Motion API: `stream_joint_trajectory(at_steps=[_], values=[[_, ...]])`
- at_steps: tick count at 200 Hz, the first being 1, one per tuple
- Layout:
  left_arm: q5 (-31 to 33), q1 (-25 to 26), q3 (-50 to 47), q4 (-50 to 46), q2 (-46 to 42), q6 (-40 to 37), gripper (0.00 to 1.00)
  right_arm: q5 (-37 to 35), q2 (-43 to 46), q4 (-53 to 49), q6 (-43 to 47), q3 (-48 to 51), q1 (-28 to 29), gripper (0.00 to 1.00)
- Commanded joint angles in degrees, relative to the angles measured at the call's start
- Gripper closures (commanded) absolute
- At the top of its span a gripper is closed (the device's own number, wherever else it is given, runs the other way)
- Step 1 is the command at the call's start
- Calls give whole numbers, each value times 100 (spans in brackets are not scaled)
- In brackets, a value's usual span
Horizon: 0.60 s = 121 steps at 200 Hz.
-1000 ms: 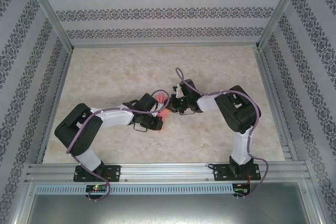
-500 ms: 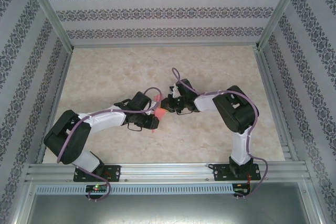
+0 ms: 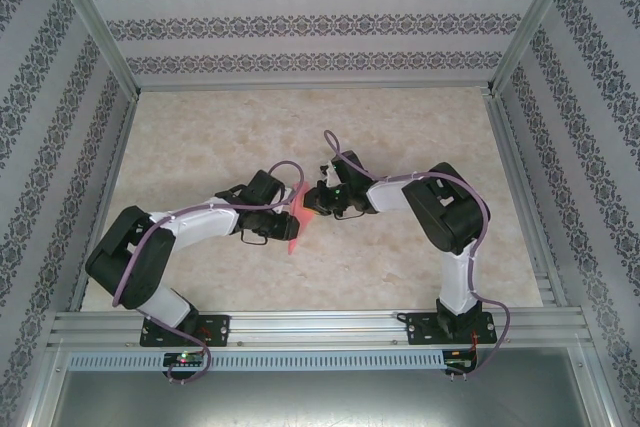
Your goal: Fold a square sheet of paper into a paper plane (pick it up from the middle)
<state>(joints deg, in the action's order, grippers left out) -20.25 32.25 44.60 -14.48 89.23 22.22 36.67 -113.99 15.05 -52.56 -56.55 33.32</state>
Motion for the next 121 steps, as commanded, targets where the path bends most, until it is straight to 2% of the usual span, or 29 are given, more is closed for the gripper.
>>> stream_joint_trajectory(at_steps=[1, 71, 121], values=[[91, -118, 142, 145, 146, 89, 63, -81, -109, -46, 84, -128, 78, 90], [-132, -267, 187, 419, 477, 140, 64, -82, -12, -130, 118, -183, 104, 87], [-89, -325, 174, 463, 562, 125, 71, -173, 325, -312, 271, -64, 27, 77]])
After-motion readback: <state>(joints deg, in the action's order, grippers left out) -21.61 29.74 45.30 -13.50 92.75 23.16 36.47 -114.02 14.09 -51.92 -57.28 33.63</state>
